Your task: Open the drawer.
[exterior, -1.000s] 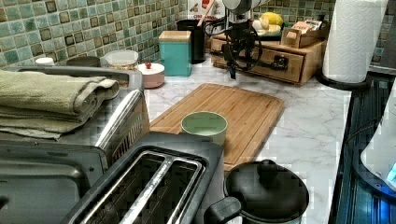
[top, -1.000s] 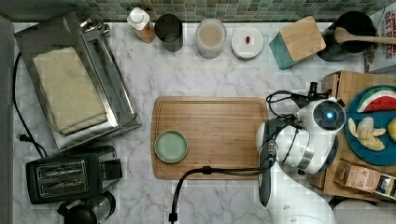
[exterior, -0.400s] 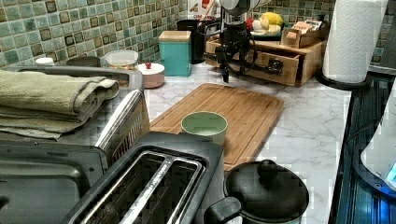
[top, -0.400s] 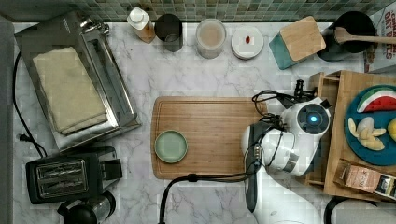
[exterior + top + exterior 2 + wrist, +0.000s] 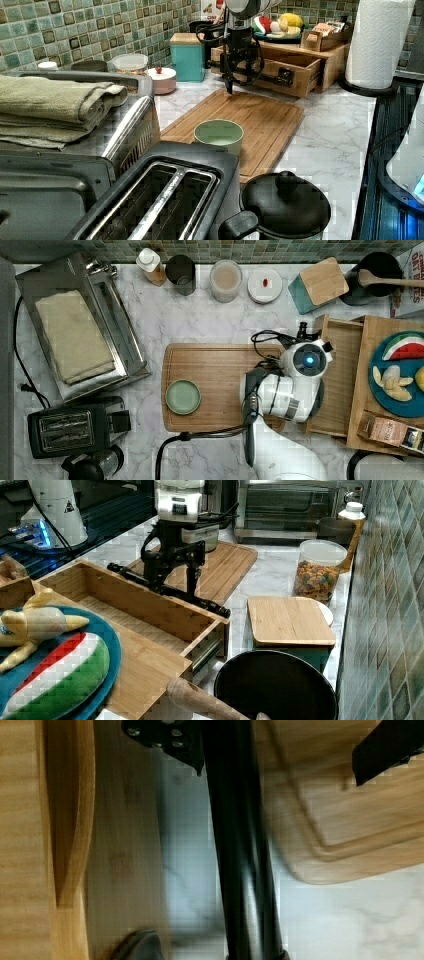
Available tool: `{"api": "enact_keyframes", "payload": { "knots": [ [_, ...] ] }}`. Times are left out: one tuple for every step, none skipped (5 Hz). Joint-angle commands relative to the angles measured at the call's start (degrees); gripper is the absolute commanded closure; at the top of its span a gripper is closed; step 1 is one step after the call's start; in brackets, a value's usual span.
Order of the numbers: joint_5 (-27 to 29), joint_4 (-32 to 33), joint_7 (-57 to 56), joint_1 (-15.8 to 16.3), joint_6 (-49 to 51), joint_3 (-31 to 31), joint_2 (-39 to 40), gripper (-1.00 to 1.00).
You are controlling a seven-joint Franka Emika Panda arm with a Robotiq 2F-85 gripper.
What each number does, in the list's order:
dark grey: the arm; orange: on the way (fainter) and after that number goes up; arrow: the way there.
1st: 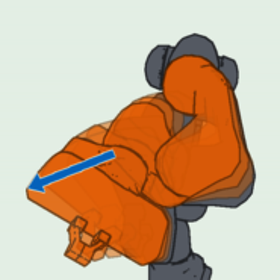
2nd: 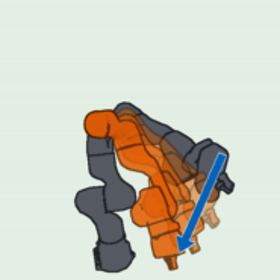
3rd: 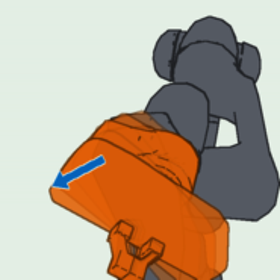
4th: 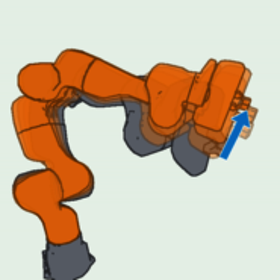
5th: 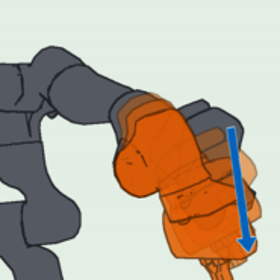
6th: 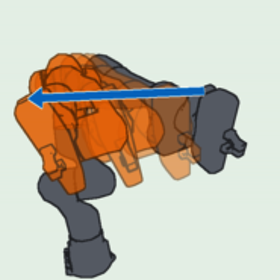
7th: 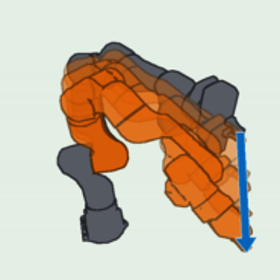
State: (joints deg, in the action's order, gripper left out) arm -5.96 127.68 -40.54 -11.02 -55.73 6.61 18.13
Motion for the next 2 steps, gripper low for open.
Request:
{"api": "enact_keyframes", "payload": {
  "knots": [
    [4.34,-0.77,10.34,11.32,6.47,-8.72,-1.08,-1.0],
    [5.91,-1.97,11.98,13.06,6.74,-8.55,-0.6,-1.0]
  ]
}}
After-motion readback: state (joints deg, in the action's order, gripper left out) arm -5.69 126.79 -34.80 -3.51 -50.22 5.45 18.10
